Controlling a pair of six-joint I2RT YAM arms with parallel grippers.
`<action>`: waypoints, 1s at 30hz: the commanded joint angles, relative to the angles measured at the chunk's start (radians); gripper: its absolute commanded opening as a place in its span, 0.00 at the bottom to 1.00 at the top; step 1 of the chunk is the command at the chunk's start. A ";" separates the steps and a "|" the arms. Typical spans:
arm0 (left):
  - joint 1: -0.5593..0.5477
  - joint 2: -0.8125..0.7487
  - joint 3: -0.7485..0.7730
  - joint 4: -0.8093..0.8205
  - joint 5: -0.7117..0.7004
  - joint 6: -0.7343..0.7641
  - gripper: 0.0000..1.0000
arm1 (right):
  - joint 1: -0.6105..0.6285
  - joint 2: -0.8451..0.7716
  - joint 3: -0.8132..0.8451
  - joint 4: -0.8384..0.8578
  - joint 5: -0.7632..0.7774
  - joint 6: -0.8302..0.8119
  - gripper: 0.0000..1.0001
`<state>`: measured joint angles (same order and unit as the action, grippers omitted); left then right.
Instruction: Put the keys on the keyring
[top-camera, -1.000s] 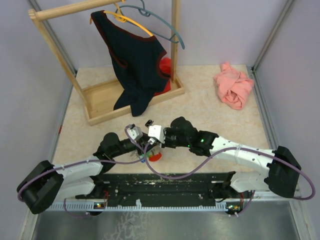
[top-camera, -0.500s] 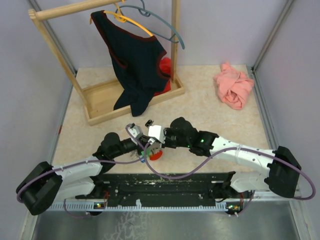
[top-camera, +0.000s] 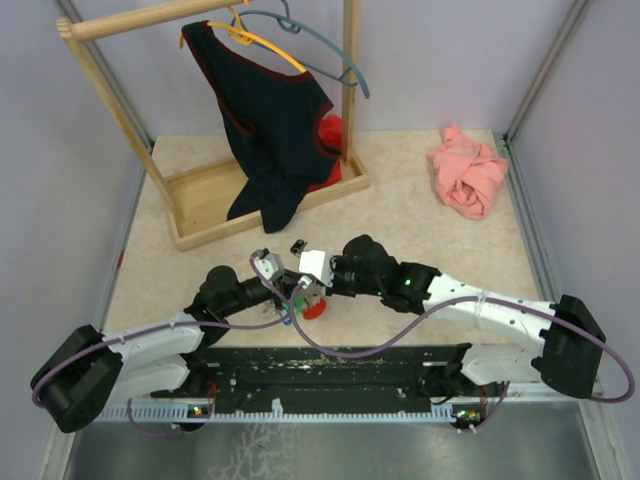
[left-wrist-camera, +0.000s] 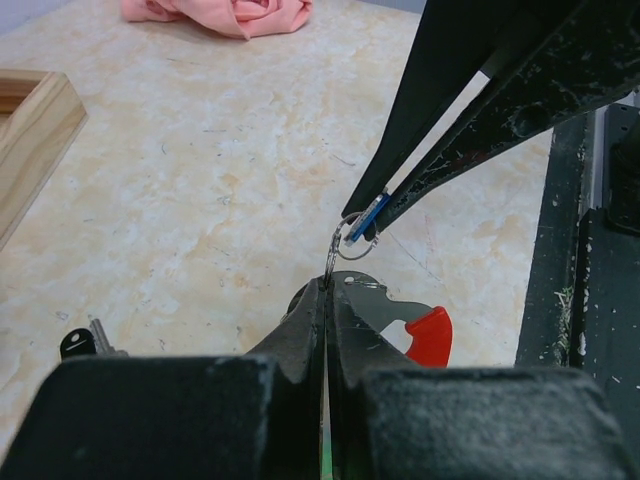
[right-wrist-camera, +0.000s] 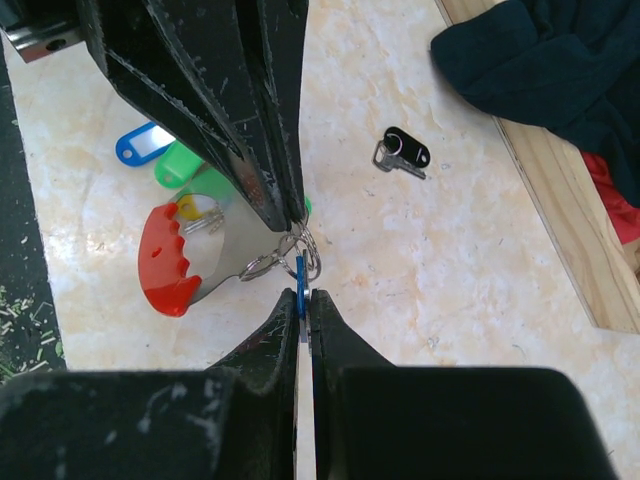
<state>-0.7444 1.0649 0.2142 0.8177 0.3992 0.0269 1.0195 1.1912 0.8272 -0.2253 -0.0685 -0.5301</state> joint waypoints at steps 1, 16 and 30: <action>0.000 -0.011 -0.017 0.096 0.021 0.016 0.01 | 0.013 -0.034 0.014 0.027 0.039 0.012 0.00; -0.001 0.042 -0.006 0.142 0.148 -0.010 0.40 | 0.016 -0.007 0.079 0.047 -0.011 -0.005 0.00; -0.001 0.050 -0.005 0.152 0.029 -0.072 0.39 | 0.031 0.016 0.096 0.043 -0.011 0.000 0.00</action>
<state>-0.7444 1.1114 0.2012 0.9295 0.4786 -0.0177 1.0328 1.2095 0.8604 -0.2291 -0.0708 -0.5316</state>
